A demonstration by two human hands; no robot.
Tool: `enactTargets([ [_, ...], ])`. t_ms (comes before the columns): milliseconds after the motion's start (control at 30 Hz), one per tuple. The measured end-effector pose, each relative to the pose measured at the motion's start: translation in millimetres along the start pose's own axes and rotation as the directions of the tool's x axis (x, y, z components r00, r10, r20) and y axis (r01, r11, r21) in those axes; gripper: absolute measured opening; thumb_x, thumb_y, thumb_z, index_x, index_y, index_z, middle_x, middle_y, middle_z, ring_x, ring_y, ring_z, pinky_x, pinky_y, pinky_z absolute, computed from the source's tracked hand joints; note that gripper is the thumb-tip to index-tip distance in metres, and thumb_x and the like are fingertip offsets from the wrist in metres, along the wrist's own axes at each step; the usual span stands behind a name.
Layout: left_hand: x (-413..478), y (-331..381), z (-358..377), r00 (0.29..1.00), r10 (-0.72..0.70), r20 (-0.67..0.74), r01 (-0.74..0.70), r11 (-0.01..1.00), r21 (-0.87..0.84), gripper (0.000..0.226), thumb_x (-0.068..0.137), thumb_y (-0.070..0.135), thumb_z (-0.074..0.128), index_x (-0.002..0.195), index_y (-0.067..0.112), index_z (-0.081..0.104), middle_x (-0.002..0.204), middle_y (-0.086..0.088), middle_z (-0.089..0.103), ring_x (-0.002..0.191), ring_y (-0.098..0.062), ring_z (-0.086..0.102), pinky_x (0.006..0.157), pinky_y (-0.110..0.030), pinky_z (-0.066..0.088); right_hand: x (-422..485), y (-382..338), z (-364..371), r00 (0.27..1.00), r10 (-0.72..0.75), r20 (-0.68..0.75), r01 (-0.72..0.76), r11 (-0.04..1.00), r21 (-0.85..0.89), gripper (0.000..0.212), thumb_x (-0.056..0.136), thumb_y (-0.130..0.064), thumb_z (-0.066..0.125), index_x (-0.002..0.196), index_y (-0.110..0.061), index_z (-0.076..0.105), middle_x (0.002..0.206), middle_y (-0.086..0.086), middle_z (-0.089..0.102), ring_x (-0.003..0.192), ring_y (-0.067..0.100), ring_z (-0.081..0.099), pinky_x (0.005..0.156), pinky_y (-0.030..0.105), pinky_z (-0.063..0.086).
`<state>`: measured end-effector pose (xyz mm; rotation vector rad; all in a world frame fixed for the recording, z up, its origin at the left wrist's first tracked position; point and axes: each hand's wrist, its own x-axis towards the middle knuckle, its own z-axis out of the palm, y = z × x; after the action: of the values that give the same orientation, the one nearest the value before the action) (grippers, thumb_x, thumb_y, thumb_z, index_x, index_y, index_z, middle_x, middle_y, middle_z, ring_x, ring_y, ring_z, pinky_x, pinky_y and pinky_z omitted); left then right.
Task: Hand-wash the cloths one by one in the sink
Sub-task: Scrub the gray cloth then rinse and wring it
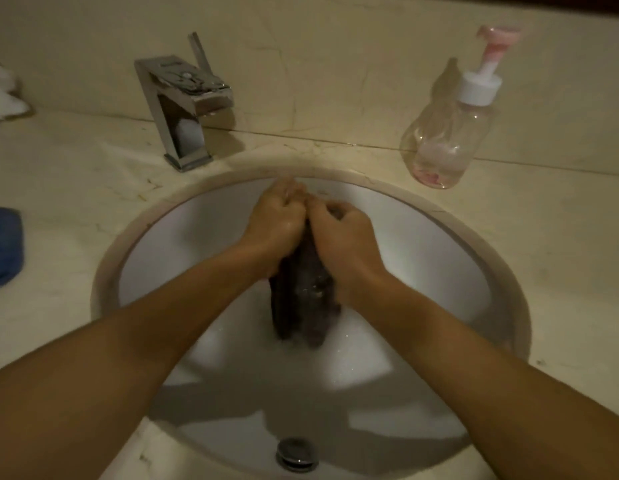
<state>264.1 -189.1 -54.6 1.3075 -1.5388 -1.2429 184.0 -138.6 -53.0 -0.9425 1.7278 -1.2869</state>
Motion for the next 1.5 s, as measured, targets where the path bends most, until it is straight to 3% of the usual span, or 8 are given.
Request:
enactTargets([
  [333, -19.2, 0.8, 12.7, 0.979, 0.164, 0.118, -0.182, 0.971, 0.156, 0.050, 0.108, 0.036, 0.037, 0.157, 0.028, 0.029, 0.160, 0.003, 0.036, 0.145, -0.015, 0.034, 0.116, -0.024, 0.023, 6.4, -1.9, -7.9, 0.983, -0.039, -0.178, 0.035, 0.999, -0.021, 0.085, 0.076, -0.072, 0.053, 0.145, -0.021, 0.055, 0.138, 0.004, 0.064, 0.123, 0.024, 0.062, 0.108, 0.048, 0.049],
  [500, 5.3, 0.0, -2.2, 0.999, 0.039, 0.008, -0.039, 0.999, -0.036, 0.044, 0.108, 0.031, 0.040, 0.153, 0.027, 0.039, 0.155, 0.000, 0.042, 0.138, -0.018, 0.044, 0.116, -0.037, 0.036, -13.7, -4.5, 6.6, 0.997, -0.082, -0.015, 0.082, 0.997, 0.004, 0.056, 0.101, -0.052, 0.057, 0.148, -0.024, 0.050, 0.125, -0.011, 0.063, 0.106, 0.006, 0.061, 0.096, 0.025, 0.048],
  [733, -28.4, 2.0, 19.9, 0.972, 0.179, 0.150, -0.188, 0.981, 0.051, 0.042, 0.109, 0.031, 0.035, 0.150, 0.028, 0.041, 0.148, 0.009, 0.048, 0.129, -0.003, 0.044, 0.107, -0.017, 0.032, 15.7, -1.5, -17.1, 0.992, -0.014, -0.127, 0.021, 0.999, 0.049, 0.058, 0.092, -0.058, 0.059, 0.125, -0.010, 0.067, 0.118, 0.012, 0.073, 0.104, 0.024, 0.073, 0.092, 0.042, 0.061],
  [833, -3.2, 0.2, 5.3, 0.997, 0.044, 0.057, -0.040, 0.997, -0.068, 0.039, 0.102, 0.042, 0.043, 0.134, 0.024, 0.056, 0.143, -0.009, 0.055, 0.130, -0.026, 0.054, 0.113, -0.044, 0.041, -4.4, -7.6, -3.5, 0.998, -0.013, -0.060, 0.018, 0.997, 0.078, 0.046, 0.098, -0.053, 0.059, 0.127, -0.017, 0.067, 0.117, 0.004, 0.073, 0.105, 0.021, 0.071, 0.092, 0.039, 0.060],
  [900, 2.2, 1.4, -2.6, 0.998, -0.033, 0.060, 0.040, 0.990, -0.132, 0.051, 0.100, 0.045, 0.042, 0.141, 0.015, 0.050, 0.140, -0.019, 0.056, 0.123, -0.033, 0.059, 0.104, -0.048, 0.050, -10.5, -4.2, 7.8, 0.999, -0.029, -0.014, 0.030, 0.998, 0.061, 0.053, 0.099, -0.055, 0.057, 0.140, -0.020, 0.059, 0.127, 0.001, 0.068, 0.112, 0.017, 0.067, 0.091, 0.030, 0.058],
  [1133, -22.7, 0.7, 20.2, 0.981, 0.135, 0.139, -0.135, 0.991, -0.009, 0.044, 0.108, 0.034, 0.039, 0.152, 0.028, 0.040, 0.149, 0.011, 0.046, 0.135, -0.006, 0.043, 0.112, -0.023, 0.035, 41.7, 22.2, -18.0, 0.980, 0.004, -0.200, -0.004, 1.000, 0.003, 0.100, 0.061, -0.081, 0.056, 0.123, -0.003, 0.063, 0.126, 0.013, 0.068, 0.114, 0.030, 0.067, 0.104, 0.053, 0.053],
  [1333, 13.4, -9.8, -2.5, 0.982, -0.149, 0.117, 0.162, 0.981, -0.110, 0.054, 0.093, 0.052, 0.043, 0.122, 0.013, 0.066, 0.117, -0.013, 0.070, 0.104, -0.027, 0.069, 0.097, -0.047, 0.054, 6.4, 11.5, 5.7, 0.999, 0.009, 0.039, -0.009, 1.000, 0.000, 0.063, 0.096, -0.055, 0.062, 0.147, -0.019, 0.051, 0.129, -0.005, 0.062, 0.109, 0.014, 0.062, 0.089, 0.026, 0.055],
  [1500, 23.3, -8.9, -6.8, 0.967, -0.136, 0.215, 0.057, 0.940, 0.337, 0.032, 0.106, 0.029, 0.040, 0.114, 0.015, 0.067, 0.115, -0.007, 0.067, 0.099, -0.025, 0.064, 0.086, -0.036, 0.052, 34.9, 11.4, -27.8, 0.998, 0.029, 0.055, -0.003, 0.909, -0.416, 0.069, 0.092, -0.066, 0.059, 0.132, -0.009, 0.060, 0.123, 0.009, 0.068, 0.108, 0.027, 0.066, 0.093, 0.036, 0.054],
])
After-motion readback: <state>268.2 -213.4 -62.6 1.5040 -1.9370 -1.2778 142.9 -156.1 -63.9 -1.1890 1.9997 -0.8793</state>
